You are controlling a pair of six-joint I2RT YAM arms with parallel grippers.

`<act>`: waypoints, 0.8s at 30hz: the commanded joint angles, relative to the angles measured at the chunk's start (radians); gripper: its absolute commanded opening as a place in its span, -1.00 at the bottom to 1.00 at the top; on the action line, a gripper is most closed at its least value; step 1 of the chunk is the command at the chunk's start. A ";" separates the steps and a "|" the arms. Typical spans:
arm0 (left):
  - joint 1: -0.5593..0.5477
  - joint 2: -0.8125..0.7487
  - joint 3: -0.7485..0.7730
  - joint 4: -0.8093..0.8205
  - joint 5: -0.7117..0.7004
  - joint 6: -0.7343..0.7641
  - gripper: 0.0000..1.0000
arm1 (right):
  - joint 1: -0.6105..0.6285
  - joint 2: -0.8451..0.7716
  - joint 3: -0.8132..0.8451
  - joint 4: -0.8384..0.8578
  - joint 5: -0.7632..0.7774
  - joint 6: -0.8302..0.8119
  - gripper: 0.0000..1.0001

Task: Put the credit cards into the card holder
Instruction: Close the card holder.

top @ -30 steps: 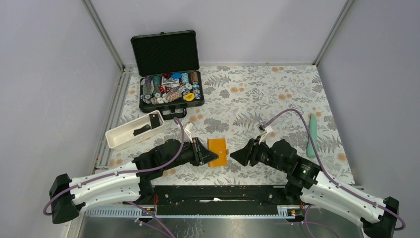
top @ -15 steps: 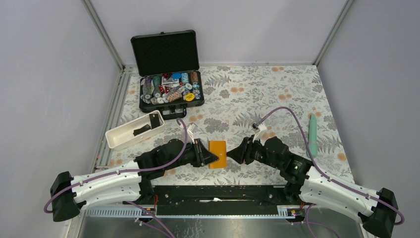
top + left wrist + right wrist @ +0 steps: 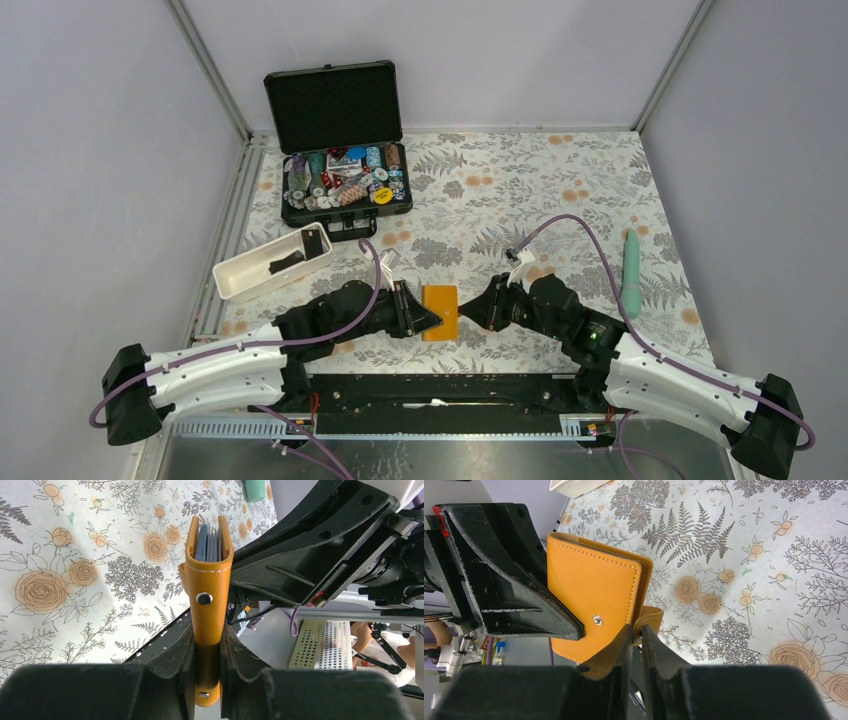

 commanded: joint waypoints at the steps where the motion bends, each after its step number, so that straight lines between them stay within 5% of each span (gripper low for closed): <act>1: -0.007 0.001 0.059 0.056 -0.019 0.006 -1.00 | 0.003 0.002 0.045 0.032 -0.013 -0.004 -0.70; 8: -0.007 -0.007 0.050 0.056 -0.032 0.004 -1.00 | 0.002 -0.017 0.040 0.022 -0.002 0.002 -1.00; 24: -0.018 0.038 0.085 0.003 -0.094 -0.028 -1.00 | 0.003 -0.040 0.017 0.116 -0.035 0.043 -1.00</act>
